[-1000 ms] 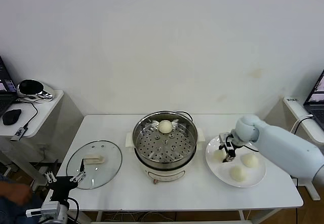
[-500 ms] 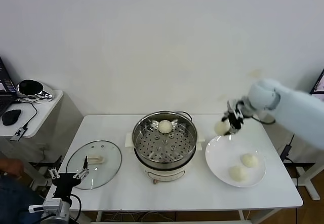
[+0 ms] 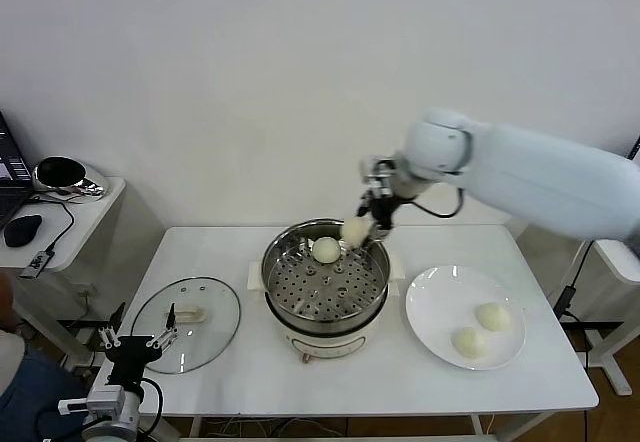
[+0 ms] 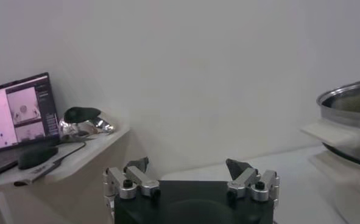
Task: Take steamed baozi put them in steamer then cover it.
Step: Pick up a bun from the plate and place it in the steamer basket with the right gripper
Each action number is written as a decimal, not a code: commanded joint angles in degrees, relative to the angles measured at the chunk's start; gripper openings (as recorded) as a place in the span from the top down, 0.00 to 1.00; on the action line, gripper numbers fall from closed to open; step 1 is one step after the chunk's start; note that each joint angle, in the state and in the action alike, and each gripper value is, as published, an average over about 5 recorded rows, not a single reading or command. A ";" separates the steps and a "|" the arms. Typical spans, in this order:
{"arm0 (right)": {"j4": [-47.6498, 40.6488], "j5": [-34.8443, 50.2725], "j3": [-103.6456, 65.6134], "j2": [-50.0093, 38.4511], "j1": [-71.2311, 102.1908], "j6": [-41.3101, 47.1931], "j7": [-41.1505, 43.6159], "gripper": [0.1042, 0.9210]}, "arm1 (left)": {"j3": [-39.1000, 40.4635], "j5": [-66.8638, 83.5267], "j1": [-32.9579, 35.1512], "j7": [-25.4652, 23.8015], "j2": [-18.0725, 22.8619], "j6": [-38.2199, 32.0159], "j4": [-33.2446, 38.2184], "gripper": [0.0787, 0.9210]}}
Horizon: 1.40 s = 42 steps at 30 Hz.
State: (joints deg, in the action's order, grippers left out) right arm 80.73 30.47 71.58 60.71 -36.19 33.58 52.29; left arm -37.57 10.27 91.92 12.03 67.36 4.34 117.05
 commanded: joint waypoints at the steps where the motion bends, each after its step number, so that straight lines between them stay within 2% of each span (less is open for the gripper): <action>1: -7.44 7.88 2.77 16.15 4.44 7.96 -7.68 0.41 | -0.24 0.01 -0.03 -0.02 0.65 -0.01 0.09 0.12; 7: -11.32 5.60 3.05 17.93 8.18 8.07 -8.42 0.40 | -0.22 -0.16 0.08 -0.02 1.20 -0.15 0.17 0.12; 27: -14.72 3.68 2.35 19.20 11.11 8.04 -9.20 0.39 | -0.09 -0.26 -0.13 -0.02 1.08 -0.45 -0.15 0.12; 32: -15.05 2.64 1.83 19.08 11.23 8.02 -8.35 0.27 | -0.09 -0.25 -0.23 0.01 1.06 -0.46 -0.23 0.12; 36: -13.06 -0.07 1.57 16.49 8.49 7.63 -3.70 0.15 | -0.22 -0.21 -0.17 0.02 0.95 -0.47 -0.21 0.12; 42: -5.68 -5.39 1.87 7.14 0.61 3.28 5.47 0.12 | -0.24 -0.22 -0.08 -0.01 0.96 -0.41 0.22 0.12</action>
State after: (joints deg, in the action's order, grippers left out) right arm 69.27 30.18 73.29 75.69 -28.84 39.95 48.79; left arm -37.80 10.06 91.75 12.04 68.31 3.86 116.94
